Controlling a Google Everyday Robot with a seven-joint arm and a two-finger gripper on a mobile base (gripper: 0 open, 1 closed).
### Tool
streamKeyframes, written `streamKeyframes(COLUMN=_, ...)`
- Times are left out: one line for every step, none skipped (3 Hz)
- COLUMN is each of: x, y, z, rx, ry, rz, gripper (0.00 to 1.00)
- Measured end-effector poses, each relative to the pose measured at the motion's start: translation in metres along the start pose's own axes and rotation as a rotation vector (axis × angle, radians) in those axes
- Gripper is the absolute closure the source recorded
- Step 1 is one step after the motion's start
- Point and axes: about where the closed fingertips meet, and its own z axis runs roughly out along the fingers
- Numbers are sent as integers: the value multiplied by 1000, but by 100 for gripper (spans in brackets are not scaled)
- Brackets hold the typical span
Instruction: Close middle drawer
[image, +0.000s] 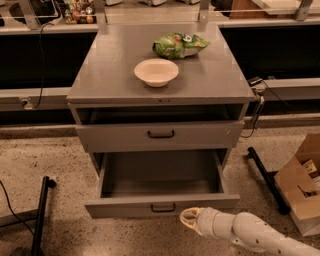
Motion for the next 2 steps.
streamKeyframes(x=18, y=-18, z=17, rx=49, ry=-65, rz=18, gripper=100)
streamKeyframes(x=21, y=-38, z=33, rx=76, ry=-192, rz=1, gripper=100)
